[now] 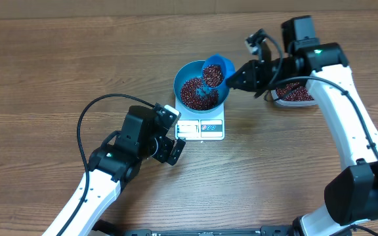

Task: Scoop item into bowl and weigh 150g on scale
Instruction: 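Carry the filled scoop over the teal bowl and tip it, right gripper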

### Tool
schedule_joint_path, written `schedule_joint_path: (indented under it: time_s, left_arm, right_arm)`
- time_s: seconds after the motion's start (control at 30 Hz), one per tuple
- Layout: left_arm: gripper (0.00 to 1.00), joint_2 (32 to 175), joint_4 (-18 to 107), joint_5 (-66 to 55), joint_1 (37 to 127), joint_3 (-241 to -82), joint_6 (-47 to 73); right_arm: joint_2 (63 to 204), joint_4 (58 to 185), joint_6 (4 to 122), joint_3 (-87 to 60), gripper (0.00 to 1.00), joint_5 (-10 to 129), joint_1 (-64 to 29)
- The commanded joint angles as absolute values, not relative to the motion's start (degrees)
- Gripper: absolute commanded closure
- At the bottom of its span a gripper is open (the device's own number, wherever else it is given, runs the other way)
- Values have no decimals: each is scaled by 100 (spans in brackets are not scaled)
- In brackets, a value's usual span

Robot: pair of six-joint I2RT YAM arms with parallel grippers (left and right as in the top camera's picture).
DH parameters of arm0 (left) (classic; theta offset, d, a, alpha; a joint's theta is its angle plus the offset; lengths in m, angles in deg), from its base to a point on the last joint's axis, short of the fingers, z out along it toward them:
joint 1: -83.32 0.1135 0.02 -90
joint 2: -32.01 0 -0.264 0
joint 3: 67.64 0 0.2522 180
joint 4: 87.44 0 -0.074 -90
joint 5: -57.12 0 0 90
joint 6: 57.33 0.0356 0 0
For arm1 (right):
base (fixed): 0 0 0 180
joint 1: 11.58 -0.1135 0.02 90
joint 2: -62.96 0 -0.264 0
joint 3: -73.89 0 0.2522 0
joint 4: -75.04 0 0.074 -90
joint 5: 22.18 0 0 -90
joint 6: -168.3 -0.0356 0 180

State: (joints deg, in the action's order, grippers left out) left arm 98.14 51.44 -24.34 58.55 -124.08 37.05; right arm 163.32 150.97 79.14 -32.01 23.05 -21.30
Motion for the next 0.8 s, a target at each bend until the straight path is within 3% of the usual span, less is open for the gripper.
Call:
schedule_joint_path:
  time_s: [0.0,0.6,0.77]
  left_arm:
    - [0,9792,5164,-2450,5826,-12390,3607]
    - [0,9792,5166,-2447,5826,-12390,3607]
    - [0,9792,5166,-2447,5826,-12390,3607]
  right_arm:
    - [16122,14942,7673,-3402,96,3280,-2506]
    - [16122,14048,7877,-3402,96,7824,-4462]
    - [16122,13989,8181,-3402,96,8536,-4816]
